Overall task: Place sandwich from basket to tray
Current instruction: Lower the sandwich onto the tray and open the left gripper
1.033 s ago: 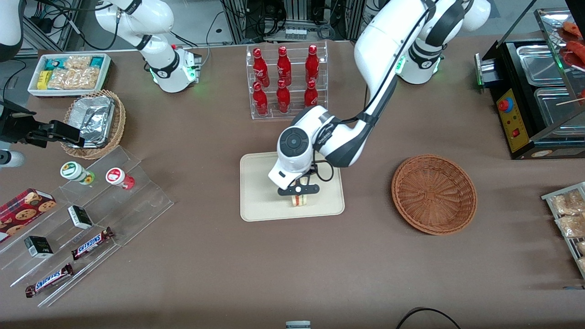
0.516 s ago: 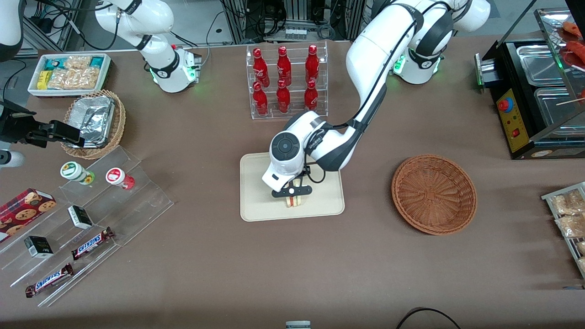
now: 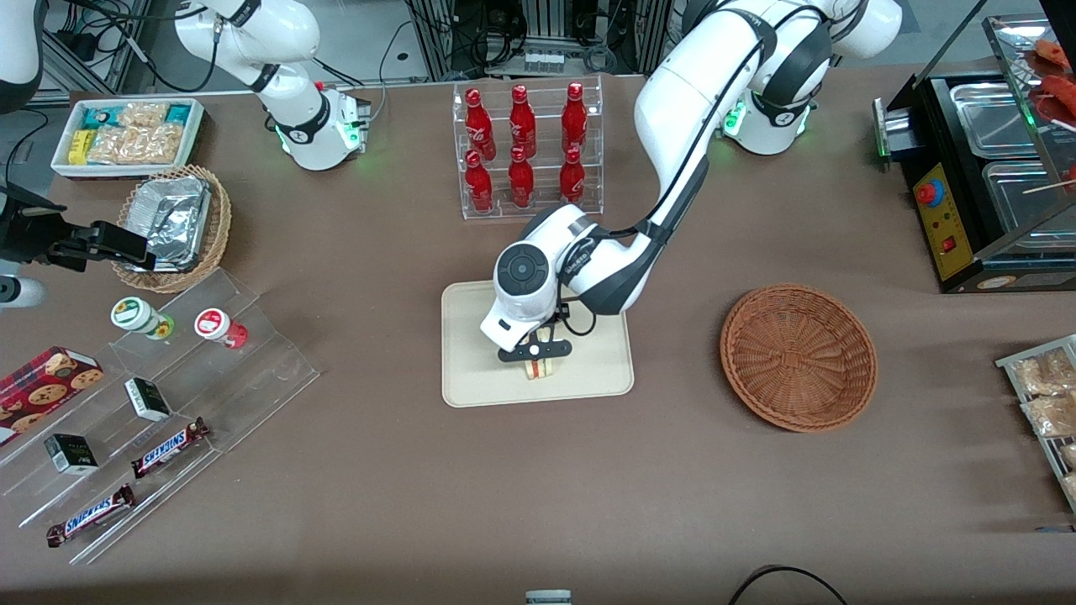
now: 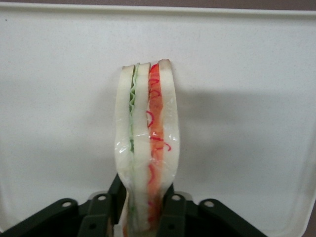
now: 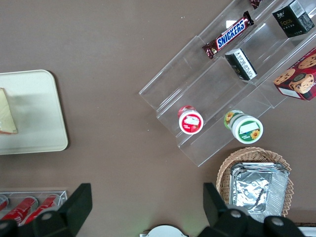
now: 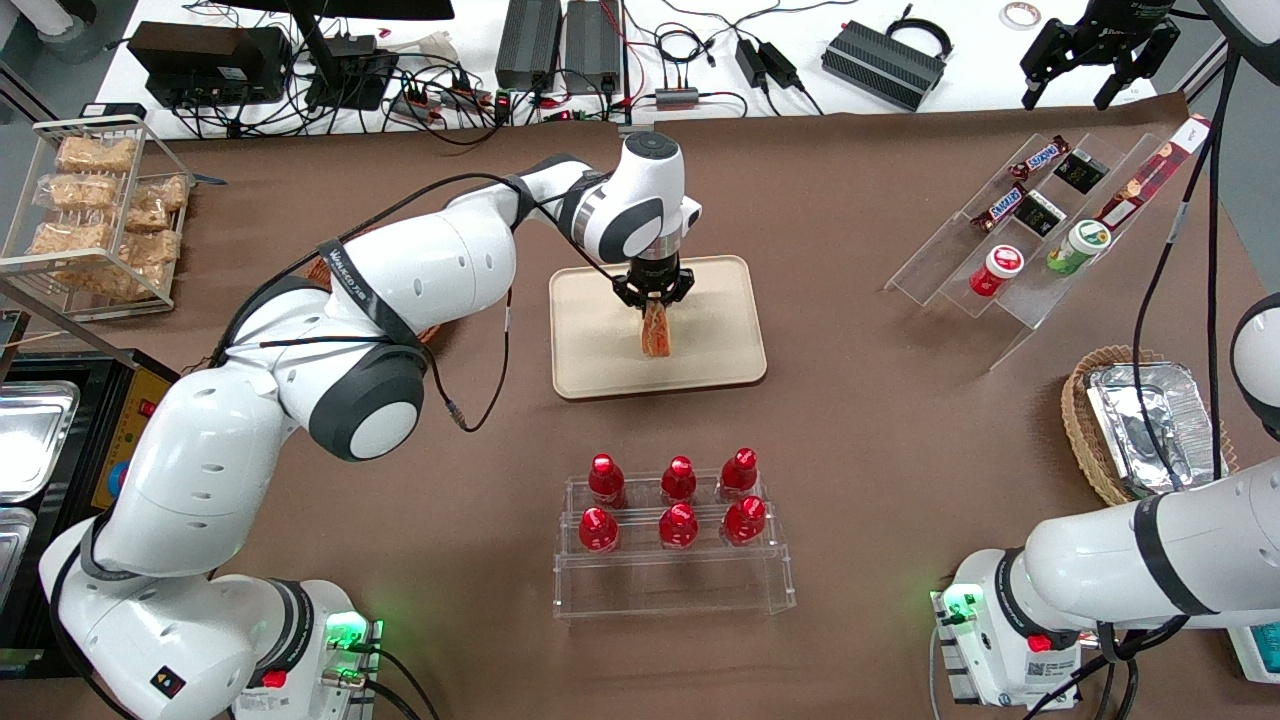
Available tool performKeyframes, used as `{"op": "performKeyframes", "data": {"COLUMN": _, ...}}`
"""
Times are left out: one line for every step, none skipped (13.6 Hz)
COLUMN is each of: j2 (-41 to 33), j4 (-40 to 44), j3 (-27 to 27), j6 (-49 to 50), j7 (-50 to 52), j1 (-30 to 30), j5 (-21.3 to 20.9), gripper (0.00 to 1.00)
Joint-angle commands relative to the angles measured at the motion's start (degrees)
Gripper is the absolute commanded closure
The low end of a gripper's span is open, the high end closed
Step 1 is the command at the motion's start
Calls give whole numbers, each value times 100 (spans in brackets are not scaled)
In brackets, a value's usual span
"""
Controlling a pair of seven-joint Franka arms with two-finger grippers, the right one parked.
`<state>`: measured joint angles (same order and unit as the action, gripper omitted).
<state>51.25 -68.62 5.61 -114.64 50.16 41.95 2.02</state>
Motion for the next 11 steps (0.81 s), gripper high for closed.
{"op": "performKeyframes", "data": {"j2": 52, "j4": 217, "j3": -43, "j6": 64, "j7": 73, "j1": 50, "j5": 53, "gripper": 0}}
{"op": "performKeyframes", "data": {"j2": 17, "j4": 226, "j3": -43, "j6": 82, "j7": 73, "j1": 42, "j5": 53, "gripper": 0}}
{"op": "performKeyframes", "data": {"j2": -79, "j4": 226, "j3": -52, "j6": 116, "j7": 73, "j1": 33, "j5": 53, "gripper": 0}}
{"op": "performKeyframes", "data": {"j2": -167, "j4": 226, "j3": -52, "j6": 152, "j7": 82, "j1": 16, "j5": 53, "gripper": 0}}
{"op": "performKeyframes", "data": {"j2": -281, "j4": 226, "j3": -52, "j6": 187, "j7": 73, "j1": -2, "j5": 53, "gripper": 0}}
{"op": "performKeyframes", "data": {"j2": -386, "j4": 226, "j3": -60, "j6": 283, "j7": 29, "j1": -20, "j5": 53, "gripper": 0}}
{"op": "performKeyframes", "data": {"j2": -448, "j4": 226, "j3": -69, "j6": 371, "j7": 12, "j1": -55, "j5": 53, "gripper": 0}}
{"op": "performKeyframes", "data": {"j2": -484, "j4": 226, "j3": -78, "j6": 407, "j7": 3, "j1": -81, "j5": 35, "gripper": 0}}
{"op": "performKeyframes", "data": {"j2": -597, "j4": 218, "j3": -87, "j6": 416, "j7": -32, "j1": -125, "j5": -26, "gripper": 0}}
{"op": "performKeyframes", "data": {"j2": -694, "j4": 191, "j3": -95, "j6": 442, "j7": -154, "j1": -186, "j5": -61, "gripper": 0}}
{"op": "performKeyframes", "data": {"j2": -843, "j4": 165, "j3": -122, "j6": 616, "j7": -269, "j1": -239, "j5": -53, "gripper": 0}}
